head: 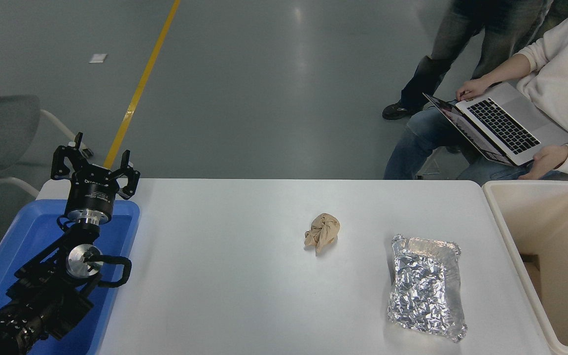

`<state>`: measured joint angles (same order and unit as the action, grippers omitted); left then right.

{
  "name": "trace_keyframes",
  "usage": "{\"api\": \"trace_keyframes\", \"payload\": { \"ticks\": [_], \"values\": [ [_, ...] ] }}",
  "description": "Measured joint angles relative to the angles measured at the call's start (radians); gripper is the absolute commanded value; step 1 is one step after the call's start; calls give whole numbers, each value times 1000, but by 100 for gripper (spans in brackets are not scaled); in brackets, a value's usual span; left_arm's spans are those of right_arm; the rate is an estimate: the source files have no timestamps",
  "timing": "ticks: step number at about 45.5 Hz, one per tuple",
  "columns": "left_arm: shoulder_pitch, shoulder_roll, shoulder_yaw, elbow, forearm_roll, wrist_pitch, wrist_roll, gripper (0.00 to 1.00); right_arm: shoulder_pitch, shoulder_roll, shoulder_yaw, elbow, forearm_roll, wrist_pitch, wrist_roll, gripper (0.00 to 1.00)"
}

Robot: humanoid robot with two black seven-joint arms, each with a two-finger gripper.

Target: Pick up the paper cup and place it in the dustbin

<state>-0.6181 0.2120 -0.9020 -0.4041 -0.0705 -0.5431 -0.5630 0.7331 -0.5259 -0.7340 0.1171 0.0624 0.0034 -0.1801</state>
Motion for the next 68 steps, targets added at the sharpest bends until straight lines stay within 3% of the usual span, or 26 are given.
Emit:
{"api": "trace_keyframes", "payload": {
  "ticks": [15, 18, 22, 26, 28, 47, 57, 68],
  "values": [
    [0, 0, 0, 0, 0, 0, 0, 99, 10, 1, 8, 35, -2, -53, 1, 81],
    [0, 0, 0, 0, 0, 0, 0, 99, 23, -9, 7, 59, -2, -56, 1, 90],
    [0, 0, 0, 0, 0, 0, 0, 99, 60, -34, -1, 121, -5, -59, 0, 91],
    [0, 0, 0, 0, 0, 0, 0, 99, 133, -78, -35, 237, -21, -61, -1, 93],
    [0, 0, 0, 0, 0, 0, 0, 99, 170, -98, -59, 293, -28, -62, -2, 100],
    [0, 1, 0, 0, 0, 0, 0, 99, 744, -162, -481, 832, -58, -7, -4, 100],
    [0, 0, 1, 0, 0, 0, 0, 99, 1068, -139, -570, 1035, -59, 250, -4, 100],
    [0, 1, 1, 0, 0, 0, 0, 99, 1299, 31, -592, 1120, -59, 600, -4, 100]
  ]
}}
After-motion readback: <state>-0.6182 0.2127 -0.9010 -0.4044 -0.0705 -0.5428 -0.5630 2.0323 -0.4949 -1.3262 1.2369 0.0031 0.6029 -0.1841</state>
